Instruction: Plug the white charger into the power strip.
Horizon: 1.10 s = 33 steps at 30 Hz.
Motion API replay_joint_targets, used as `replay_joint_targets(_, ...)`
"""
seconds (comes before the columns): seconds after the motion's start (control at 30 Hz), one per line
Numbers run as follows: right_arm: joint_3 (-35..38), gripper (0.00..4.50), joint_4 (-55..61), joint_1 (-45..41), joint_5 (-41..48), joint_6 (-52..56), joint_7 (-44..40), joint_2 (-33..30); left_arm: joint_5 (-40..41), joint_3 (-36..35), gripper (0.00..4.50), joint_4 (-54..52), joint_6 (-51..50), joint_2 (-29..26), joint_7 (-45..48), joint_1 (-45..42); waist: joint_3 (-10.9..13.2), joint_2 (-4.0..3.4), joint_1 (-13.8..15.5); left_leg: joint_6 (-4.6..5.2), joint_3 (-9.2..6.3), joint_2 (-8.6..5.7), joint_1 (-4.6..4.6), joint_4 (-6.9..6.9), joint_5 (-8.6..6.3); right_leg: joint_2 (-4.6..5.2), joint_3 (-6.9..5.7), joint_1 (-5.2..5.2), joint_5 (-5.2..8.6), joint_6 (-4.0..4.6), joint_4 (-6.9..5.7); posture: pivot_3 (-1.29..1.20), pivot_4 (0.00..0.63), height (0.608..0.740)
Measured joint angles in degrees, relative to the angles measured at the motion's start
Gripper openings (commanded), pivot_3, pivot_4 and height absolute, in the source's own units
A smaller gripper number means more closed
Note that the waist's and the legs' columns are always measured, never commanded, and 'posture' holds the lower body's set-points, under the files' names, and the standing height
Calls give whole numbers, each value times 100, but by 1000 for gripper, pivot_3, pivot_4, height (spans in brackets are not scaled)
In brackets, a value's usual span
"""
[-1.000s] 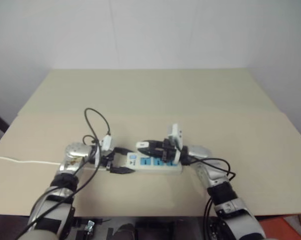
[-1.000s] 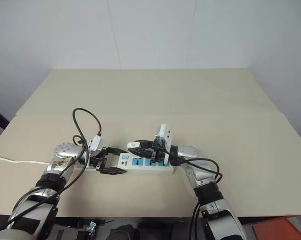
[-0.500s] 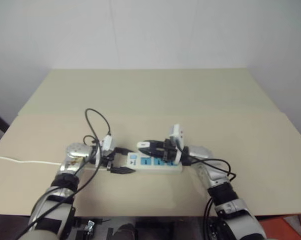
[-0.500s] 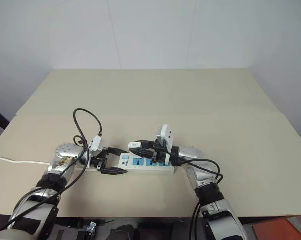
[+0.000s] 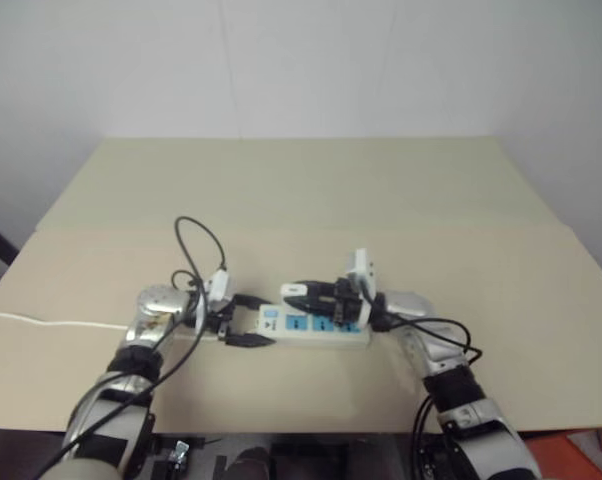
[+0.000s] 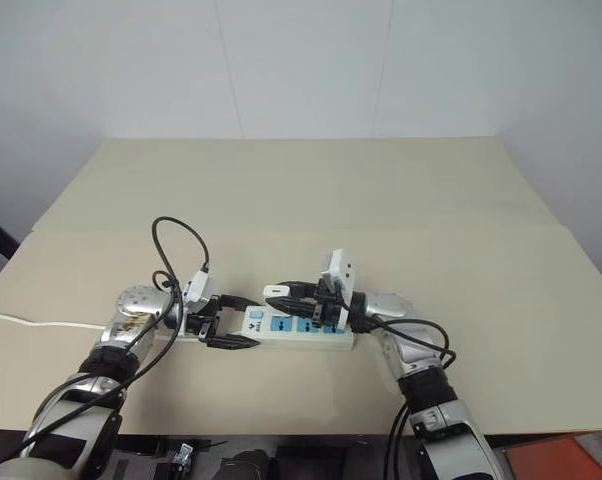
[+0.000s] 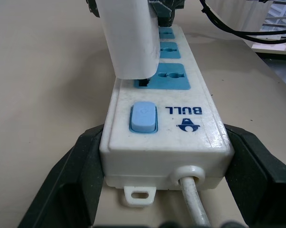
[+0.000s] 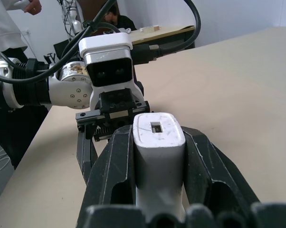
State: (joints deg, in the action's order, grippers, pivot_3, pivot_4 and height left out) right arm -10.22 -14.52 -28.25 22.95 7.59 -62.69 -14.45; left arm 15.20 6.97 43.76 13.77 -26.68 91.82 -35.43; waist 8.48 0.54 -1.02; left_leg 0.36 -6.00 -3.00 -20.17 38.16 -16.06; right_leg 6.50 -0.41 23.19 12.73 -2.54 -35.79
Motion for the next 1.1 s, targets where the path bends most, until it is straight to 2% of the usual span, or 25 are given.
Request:
replay_joint_targets(0.57,-213,1098,-161,65,-275,-691,-48,-48,-55,-1,3373,87,5,16,3,-12,0,0,-17,0,1,1,2,0,0,-1,0,-1,0,0,0,0,150,740)
replay_joint_targets(1.1,-520,1098,-275,-97,-605,-713,19,-91,-91,-4,3373,100,4,-40,-51,65,-29,4,-75,1,-1,3,38,-6,-1,-5,19,-17,1,-1,-6,0,150,740)
